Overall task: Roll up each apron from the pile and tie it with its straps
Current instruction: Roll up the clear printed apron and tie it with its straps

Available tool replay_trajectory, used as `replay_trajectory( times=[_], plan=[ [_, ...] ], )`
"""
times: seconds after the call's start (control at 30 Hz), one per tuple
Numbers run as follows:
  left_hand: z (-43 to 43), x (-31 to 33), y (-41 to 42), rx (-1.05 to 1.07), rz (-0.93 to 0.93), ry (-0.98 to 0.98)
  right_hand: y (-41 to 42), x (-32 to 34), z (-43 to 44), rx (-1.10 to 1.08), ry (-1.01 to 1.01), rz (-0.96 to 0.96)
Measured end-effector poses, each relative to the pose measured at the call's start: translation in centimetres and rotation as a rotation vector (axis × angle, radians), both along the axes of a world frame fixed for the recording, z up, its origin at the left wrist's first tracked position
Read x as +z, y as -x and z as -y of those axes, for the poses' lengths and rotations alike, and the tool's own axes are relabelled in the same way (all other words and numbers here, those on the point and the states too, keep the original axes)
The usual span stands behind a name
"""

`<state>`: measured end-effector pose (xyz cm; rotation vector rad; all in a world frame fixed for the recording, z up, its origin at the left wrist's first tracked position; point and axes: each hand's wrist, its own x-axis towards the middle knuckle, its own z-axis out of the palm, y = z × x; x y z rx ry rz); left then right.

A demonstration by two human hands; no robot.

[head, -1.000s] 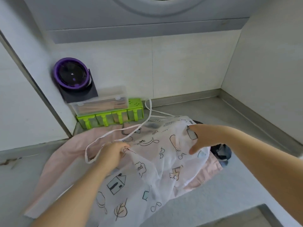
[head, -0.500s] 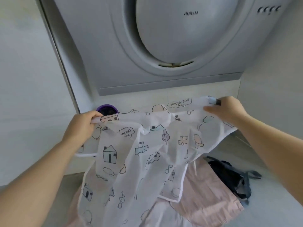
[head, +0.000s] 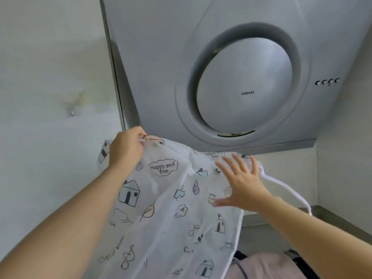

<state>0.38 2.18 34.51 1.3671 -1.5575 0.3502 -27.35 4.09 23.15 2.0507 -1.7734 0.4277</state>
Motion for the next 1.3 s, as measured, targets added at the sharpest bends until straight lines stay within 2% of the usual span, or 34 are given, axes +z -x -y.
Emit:
replay_trajectory(
  times=[0.07, 0.13, 0.2, 0.27, 0.37, 0.47, 0.53, 0.6, 0.63, 0.7, 0.77, 0.83, 0.87, 0.93, 0.97, 1.0, 1.07, 1.13, 1.2, 1.3],
  plan=[
    [-0.8, 0.5, 1.5, -0.081, -0.004, 0.033, -1.8, -3.1, 0.8, -0.063, -0.08, 0.101],
    [-1.5, 1.2, 2.2, -0.153, 0.014, 0.078, -2.5, -4.6, 1.8, -0.102, -0.084, 0.319],
    [-1.7, 1.9, 2.2, -0.202, 0.025, 0.122, -2.7, -4.9, 2.5, -0.045, -0.065, 0.491],
    [-1.8, 2.2, 1.9, -0.249, 0.018, 0.157, -3.5, -4.7, 3.0, 0.043, -0.079, 0.58],
    [-1.8, 2.2, 1.2, -0.25, 0.023, 0.204, -5.3, -4.1, 3.2, 0.032, -0.083, 0.486],
    [-1.6, 1.5, -1.1, -0.132, 0.102, 0.153, -3.9, -2.5, 3.4, -0.044, -0.109, 0.523],
    [-0.7, 0.2, -4.0, 0.011, 0.266, -0.001, -1.3, -0.3, 3.4, -0.142, -0.116, 0.432],
    [0.4, -1.7, -6.8, 0.084, 0.456, -0.247, 1.3, 2.4, 3.0, -0.245, -0.086, 0.313],
    [1.1, -2.9, -7.7, 0.065, 0.515, -0.358, 2.2, 3.9, 2.7, -0.279, -0.05, 0.273],
    [2.9, -4.8, -8.7, -0.015, 0.569, -0.441, 3.0, 6.3, 2.4, -0.328, 0.012, 0.208],
    [4.2, -5.1, -8.4, -0.092, 0.469, -0.406, 3.3, 8.4, 2.2, -0.371, 0.079, 0.132],
    [4.5, -4.1, -8.1, -0.135, 0.334, -0.312, 3.9, 9.8, 1.9, -0.351, 0.201, 0.187],
    [4.4, -3.5, -7.9, -0.134, 0.258, -0.207, 4.3, 10.2, 1.5, -0.31, 0.318, 0.264],
    [3.9, -3.1, -7.7, -0.122, 0.107, 0.034, 4.8, 9.5, 1.0, -0.171, 0.569, 0.589],
    [3.9, -3.4, -7.7, -0.124, 0.064, 0.064, 5.1, 8.8, 0.9, -0.112, 0.603, 0.752],
    [4.1, -3.9, -7.5, -0.124, 0.077, -0.008, 5.1, 7.9, 0.9, -0.111, 0.524, 0.851],
    [4.9, -6.2, -7.1, -0.106, 0.178, -0.267, 5.5, 5.7, 1.4, -0.169, 0.242, 0.88],
    [5.2, -7.6, -7.0, -0.115, 0.158, -0.337, 5.9, 5.0, 1.5, -0.146, 0.228, 0.949],
    [5.0, -7.7, -6.6, -0.156, 0.092, -0.293, 5.6, 5.6, 1.2, -0.11, 0.366, 0.918],
    [4.4, -7.5, -5.4, -0.273, 0.089, -0.263, 4.8, 6.5, 1.3, -0.095, 0.393, 0.619]
  ],
)
